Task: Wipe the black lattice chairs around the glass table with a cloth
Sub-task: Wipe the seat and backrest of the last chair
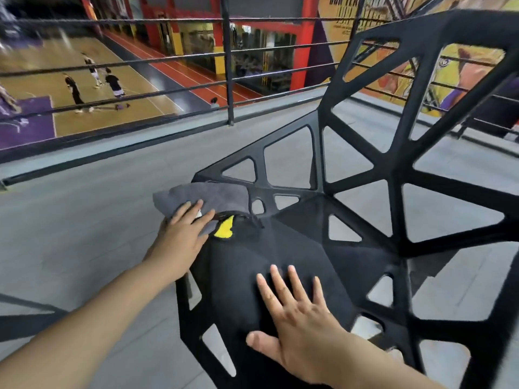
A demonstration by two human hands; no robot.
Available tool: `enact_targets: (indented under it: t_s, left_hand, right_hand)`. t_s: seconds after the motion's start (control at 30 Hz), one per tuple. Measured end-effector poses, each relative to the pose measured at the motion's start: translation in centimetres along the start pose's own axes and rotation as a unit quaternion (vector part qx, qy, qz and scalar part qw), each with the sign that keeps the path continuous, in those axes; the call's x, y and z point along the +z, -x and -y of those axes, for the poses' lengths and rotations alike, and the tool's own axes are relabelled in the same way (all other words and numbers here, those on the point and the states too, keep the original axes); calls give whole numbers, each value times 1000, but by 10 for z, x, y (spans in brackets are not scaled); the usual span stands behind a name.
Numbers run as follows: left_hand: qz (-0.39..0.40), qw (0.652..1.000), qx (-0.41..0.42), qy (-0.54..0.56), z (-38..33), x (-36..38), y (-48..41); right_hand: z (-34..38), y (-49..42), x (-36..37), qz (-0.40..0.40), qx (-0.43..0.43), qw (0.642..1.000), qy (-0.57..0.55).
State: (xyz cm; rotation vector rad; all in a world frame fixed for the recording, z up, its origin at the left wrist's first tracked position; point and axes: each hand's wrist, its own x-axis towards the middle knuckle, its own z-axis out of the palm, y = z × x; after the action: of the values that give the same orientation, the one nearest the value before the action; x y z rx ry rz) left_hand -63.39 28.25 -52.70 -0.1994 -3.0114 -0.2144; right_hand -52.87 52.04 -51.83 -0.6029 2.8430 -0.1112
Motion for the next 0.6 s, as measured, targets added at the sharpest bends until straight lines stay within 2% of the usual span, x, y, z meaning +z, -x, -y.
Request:
enact_targets:
  t_s: [0.1, 0.13, 0.2, 0.23, 0.33, 0.5, 0.6]
  left_hand:
    - [67, 997, -3, -43, -4, -6, -32]
    - [65, 995, 7, -70, -7, -7, -48]
    - [48, 990, 32, -131, -14, -7, -76]
    - [38, 986, 46, -158, -18, -5, -88]
    - [23, 979, 78, -188, -34, 1, -106]
    - [29, 978, 103, -178, -49, 9, -103]
    - [66, 970, 168, -163, -66, 14, -97]
  right_hand:
    - [-1, 0, -6, 18, -30, 999, -18]
    - [-2, -1, -6, 37, -28, 998, -32]
    - [-1, -5, -3, 9, -14, 1000, -2]
    - [-2, -6, 5, 34, 22, 999, -5]
    - [-8, -11, 27, -15, 31, 999, 31]
    - [-12, -20, 47, -183, -3, 981, 61]
    - [-18, -20, 41, -164, 7, 983, 77]
